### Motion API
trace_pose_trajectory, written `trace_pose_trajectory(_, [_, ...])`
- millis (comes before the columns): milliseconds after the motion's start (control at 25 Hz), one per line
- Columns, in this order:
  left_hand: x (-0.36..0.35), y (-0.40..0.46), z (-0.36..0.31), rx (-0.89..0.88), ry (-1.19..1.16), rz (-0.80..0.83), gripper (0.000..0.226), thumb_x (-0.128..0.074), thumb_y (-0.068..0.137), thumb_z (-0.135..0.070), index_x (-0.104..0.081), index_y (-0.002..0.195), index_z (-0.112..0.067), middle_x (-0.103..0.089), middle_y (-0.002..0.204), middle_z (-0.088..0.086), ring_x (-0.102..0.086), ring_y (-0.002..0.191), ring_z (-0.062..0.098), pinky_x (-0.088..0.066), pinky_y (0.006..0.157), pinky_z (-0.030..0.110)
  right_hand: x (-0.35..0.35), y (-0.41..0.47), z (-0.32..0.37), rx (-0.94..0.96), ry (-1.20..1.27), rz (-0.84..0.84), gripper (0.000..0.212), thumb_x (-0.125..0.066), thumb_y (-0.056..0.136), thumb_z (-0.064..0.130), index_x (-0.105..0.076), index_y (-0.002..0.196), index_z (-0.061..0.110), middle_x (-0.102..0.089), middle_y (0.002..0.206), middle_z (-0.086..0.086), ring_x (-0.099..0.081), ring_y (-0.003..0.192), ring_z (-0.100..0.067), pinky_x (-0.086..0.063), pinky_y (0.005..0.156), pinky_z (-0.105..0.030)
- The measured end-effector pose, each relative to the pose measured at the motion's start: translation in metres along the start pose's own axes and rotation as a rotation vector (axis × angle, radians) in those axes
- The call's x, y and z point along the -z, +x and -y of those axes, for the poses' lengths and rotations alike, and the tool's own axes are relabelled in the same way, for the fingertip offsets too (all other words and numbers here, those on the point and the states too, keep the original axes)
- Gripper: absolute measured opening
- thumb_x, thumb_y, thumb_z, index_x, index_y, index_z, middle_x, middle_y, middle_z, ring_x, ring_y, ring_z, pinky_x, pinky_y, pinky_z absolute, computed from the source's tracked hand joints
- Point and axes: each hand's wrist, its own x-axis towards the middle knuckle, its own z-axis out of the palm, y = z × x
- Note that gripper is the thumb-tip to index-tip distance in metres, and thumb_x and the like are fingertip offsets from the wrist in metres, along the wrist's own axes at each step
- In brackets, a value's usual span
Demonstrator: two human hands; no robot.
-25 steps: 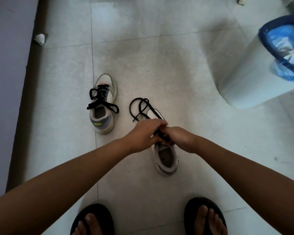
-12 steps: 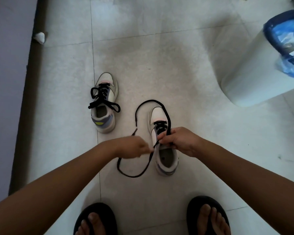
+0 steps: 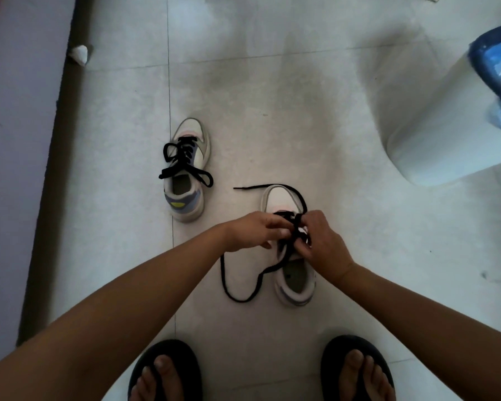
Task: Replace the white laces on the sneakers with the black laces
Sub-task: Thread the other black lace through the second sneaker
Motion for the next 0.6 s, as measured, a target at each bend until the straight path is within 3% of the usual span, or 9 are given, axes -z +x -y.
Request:
trace_pose_trajectory(80, [0.000,0.000,0.005,-0.004,0.071,-0.040,0.026,-0.056,0.094,-0.020,-0.058,0.119,-0.026,-0.059,0.091,-0.008,-0.056,0.085,0.009,-0.046,0.063,0.018,-0.005,-0.002,-0.004,-0.214,0.094,0.065,0.017,-0.068,0.080,0.006,-0.053,0.087,0.005,-0.049,0.081,-0.005,-0.048,0.067,-0.023,-0.029,0.056,-0.025])
trace_pose_trajectory(160, [-0.003,0.001,0.007,0.006,0.074,-0.072,0.016,-0.060,0.092,-0.019,-0.065,0.107,-0.019,-0.058,0.084,-0.005,-0.055,0.079,0.010,-0.045,0.061,0.021,-0.010,-0.004,-0.006,-0.260,0.112,0.040,0.024,-0.068,0.081,0.012,-0.045,0.079,0.014,-0.045,0.071,0.002,-0.043,0.063,-0.019,-0.023,0.054,-0.025])
trace_pose_trajectory(240, [-0.005,0.000,0.006,0.030,0.001,-0.090,0.005,-0.061,0.091,-0.018,-0.066,0.090,-0.021,-0.060,0.081,-0.005,-0.056,0.077,0.007,-0.046,0.064,0.021,-0.007,-0.004,-0.005,-0.319,0.198,0.036,0.028,-0.069,0.081,0.015,-0.042,0.073,0.016,-0.044,0.063,0.006,-0.042,0.057,-0.014,-0.029,0.050,-0.019])
trace_pose_trajectory(360, [-0.004,-0.002,0.001,0.096,-0.049,-0.087,0.011,-0.055,0.092,-0.014,-0.062,0.084,-0.018,-0.061,0.083,-0.004,-0.058,0.082,0.008,-0.049,0.071,0.025,-0.003,0.001,-0.009,-0.447,0.296,0.104,0.029,-0.072,0.079,0.018,-0.047,0.065,0.017,-0.052,0.059,0.006,-0.048,0.053,-0.004,-0.036,0.050,-0.010])
trace_pose_trajectory(480, [0.004,-0.011,-0.012,0.143,-0.361,0.080,0.034,-0.040,0.092,-0.013,-0.055,0.062,-0.017,-0.060,0.078,-0.003,-0.055,0.093,0.015,-0.045,0.085,0.035,0.004,0.010,-0.018,-0.575,0.509,0.239,0.022,-0.075,0.077,0.008,-0.058,0.068,-0.003,-0.059,0.051,0.000,-0.057,0.043,-0.004,-0.045,0.046,-0.016])
trace_pose_trajectory(600, [0.040,-0.027,-0.026,-0.062,-0.839,-0.069,0.053,-0.037,0.089,-0.015,-0.043,0.037,-0.020,-0.069,0.075,0.003,-0.061,0.092,0.018,-0.042,0.096,0.039,0.010,0.010,-0.023,-0.603,0.617,0.307,0.026,-0.075,0.077,0.005,-0.060,0.080,-0.016,-0.061,0.058,-0.009,-0.059,0.046,-0.004,-0.048,0.048,-0.014])
